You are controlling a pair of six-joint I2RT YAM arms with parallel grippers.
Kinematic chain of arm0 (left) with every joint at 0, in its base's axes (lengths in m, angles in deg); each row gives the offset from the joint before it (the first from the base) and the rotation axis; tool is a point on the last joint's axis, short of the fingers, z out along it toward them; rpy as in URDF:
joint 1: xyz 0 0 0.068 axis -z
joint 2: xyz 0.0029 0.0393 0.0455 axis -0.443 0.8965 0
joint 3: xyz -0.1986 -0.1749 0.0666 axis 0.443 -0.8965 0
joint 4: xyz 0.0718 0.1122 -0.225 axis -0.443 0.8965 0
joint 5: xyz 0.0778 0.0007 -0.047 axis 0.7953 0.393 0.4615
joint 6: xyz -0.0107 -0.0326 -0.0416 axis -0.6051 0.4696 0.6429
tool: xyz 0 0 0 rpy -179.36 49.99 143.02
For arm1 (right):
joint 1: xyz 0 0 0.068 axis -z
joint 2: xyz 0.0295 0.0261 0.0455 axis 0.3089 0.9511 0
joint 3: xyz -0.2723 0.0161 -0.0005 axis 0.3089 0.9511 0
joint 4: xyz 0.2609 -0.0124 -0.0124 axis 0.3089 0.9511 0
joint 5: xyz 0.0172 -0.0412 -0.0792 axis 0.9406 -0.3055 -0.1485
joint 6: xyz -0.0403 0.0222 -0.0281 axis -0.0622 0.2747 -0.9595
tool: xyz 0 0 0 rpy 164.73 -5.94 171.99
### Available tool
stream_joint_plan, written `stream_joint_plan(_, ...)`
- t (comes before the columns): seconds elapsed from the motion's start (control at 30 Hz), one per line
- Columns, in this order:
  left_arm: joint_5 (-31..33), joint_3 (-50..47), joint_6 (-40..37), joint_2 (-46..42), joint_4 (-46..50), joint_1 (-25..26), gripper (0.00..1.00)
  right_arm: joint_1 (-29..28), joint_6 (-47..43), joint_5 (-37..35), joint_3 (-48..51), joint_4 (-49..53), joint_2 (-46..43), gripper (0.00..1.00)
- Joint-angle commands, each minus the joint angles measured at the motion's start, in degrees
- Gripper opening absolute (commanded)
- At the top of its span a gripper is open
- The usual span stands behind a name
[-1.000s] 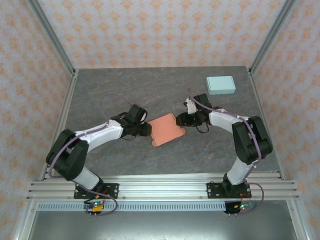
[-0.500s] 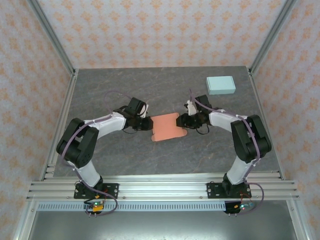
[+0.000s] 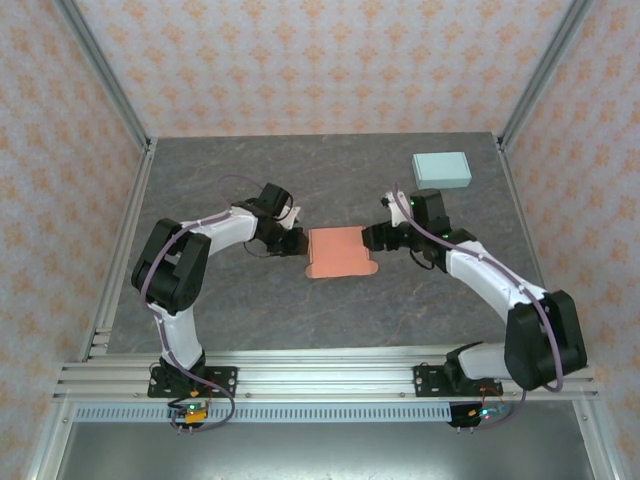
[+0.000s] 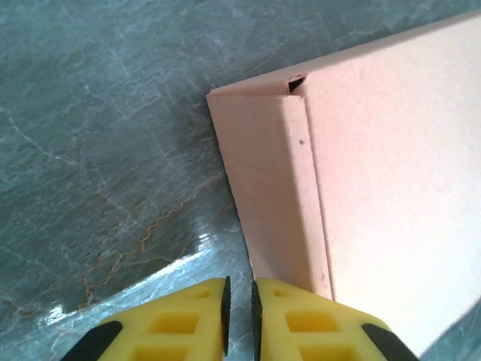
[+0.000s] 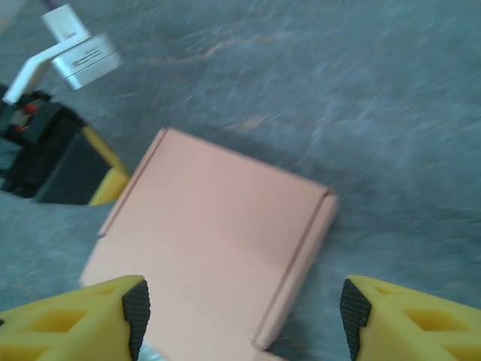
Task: Fold the paper box
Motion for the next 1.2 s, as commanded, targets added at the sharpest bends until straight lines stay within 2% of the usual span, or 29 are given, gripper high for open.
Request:
stream_joint_plan(0.0, -3.35, -1.33, 0.29, -3.98, 2.58, -2.34, 0.24, 1.05, -3.74, -9.82, -1.35, 2.77, 1.33, 0.7)
stream_joint_plan(0.13, -7.9, -6.07, 5.54, -6.6, -6.04, -2.99, 0.39, 2.49, 7.02, 2.13, -3.78, 4.2, 6.88, 0.67)
stream_joint_plan(0.27, -9.95, -8.33, 11.56, -5.79, -14.73, -2.88, 0.41, 2.52, 16.53, 4.17, -0.09, -3.66, 8.78, 0.67)
stream_joint_plan(0.43, -11.42, -7.35, 14.06, -3.32, -18.82, -2.81, 0.4, 2.51, 19.27, 7.47, 0.82, -6.39, 12.37, 0.67)
stream_joint_plan(0.63, -10.74, -5.27, 9.36, 0.94, -15.04, -2.73, 0.33, 2.85, 23.25, 10.94, 2.75, -11.65, 15.63, 0.67)
stream_joint_plan(0.93, -14.57, -4.56, 10.64, 5.48, -16.98, -2.69, 0.28, 4.86, 27.32, 14.73, 3.56, -15.4, 17.26, 0.68)
stream_joint_plan(1.1, -16.63, -5.56, 12.43, 2.72, -20.72, -2.79, 0.4, 5.14, 28.48, 14.67, 3.39, -16.27, 17.69, 0.65)
stream_joint_plan(1.17, -17.63, -6.6, 15.54, 0.83, -23.96, -2.65, 0.45, 5.14, 28.59, 15.42, 3.3, -16.57, 18.3, 0.62)
